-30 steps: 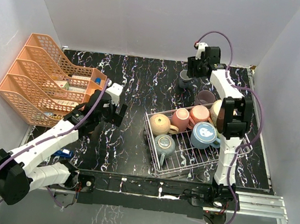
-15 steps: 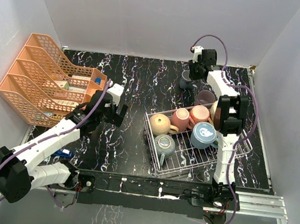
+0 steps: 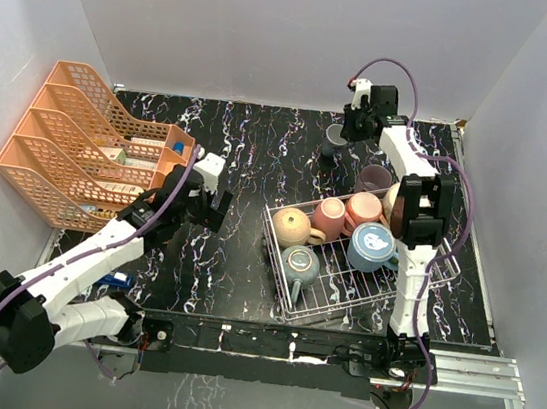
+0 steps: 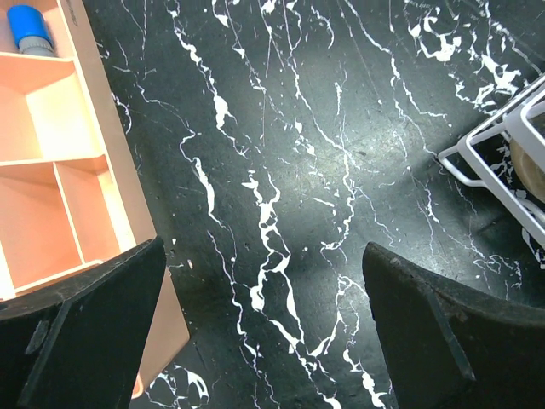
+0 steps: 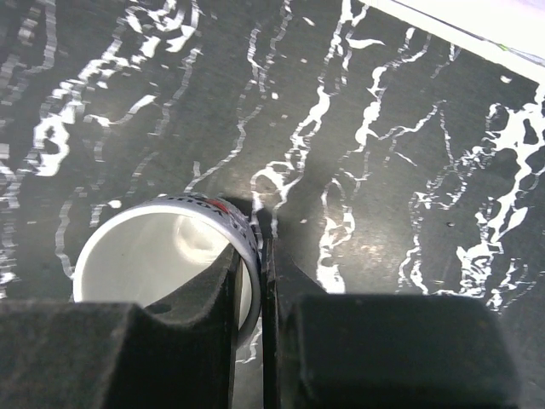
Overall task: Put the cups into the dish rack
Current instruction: Pick up the cup at the center of the board.
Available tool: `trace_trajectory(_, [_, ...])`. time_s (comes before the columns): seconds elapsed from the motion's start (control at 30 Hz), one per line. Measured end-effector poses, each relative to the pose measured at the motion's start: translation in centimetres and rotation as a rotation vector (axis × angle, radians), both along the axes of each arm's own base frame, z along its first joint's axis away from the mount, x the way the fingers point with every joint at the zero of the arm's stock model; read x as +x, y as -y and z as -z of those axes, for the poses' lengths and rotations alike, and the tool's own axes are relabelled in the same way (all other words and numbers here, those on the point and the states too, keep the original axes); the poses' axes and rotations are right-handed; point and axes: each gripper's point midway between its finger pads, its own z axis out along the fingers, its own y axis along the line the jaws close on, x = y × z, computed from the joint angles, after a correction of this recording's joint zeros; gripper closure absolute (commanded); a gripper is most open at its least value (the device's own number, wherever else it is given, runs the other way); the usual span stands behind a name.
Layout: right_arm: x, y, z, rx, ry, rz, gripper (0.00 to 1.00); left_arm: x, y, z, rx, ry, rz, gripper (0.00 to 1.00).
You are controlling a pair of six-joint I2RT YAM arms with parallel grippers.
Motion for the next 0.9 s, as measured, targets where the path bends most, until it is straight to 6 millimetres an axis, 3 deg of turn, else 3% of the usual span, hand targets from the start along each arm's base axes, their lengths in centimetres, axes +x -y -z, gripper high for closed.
trace_trajectory(0.07, [-0.5,-0.7,-1.1,0.050,-0.007,-0.010,0.92,-0.1,0.1,-0.4,-0.013,0.016,0.006,0.03])
trace_trajectory(0.13, [-1.5,-1.4,-3.3,0.106,-0.001,-0.019,0.92,-0.3,0.3,-1.0,-0.039,0.041,0.022,0.03])
trace_trajectory(0.27, [-5.0,-2.7,-10.4,0.230,0.055,-0.050,0.92,-1.2,1.3,-3.9,-0.164,0.132,0.069,0.03])
trace_trajectory(0.4, [-10.5,-4.1,-20.7,0.395,0.190,-0.123,0.92,-2.7,3.6,-8.7,-0.398,0.240,0.154,0.03])
trace_trajectory(0.53, [-18.0,-5.5,-27.6,0.587,0.271,-0.249,0.92,-5.3,6.7,-13.6,-0.682,0.305,0.302,0.04])
trace_trajectory(0.6, [-21.7,-5.9,-28.9,0.683,0.264,-0.303,0.92,-6.5,8.0,-15.2,-0.803,0.303,0.369,0.05])
trace_trajectory(0.7, [-26.4,-6.6,-28.6,0.822,0.172,-0.352,0.92,-7.9,9.5,-16.9,-0.940,0.289,0.454,0.05])
trace_trajectory(0.77, [-28.5,-7.0,-27.8,0.906,0.076,-0.369,0.92,-8.7,10.4,-17.1,-1.000,0.284,0.500,0.05])
trace_trajectory(0.9, [-31.0,-7.7,-26.3,1.045,-0.139,-0.377,0.92,-11.5,13.0,-16.8,-1.028,0.295,0.634,0.05])
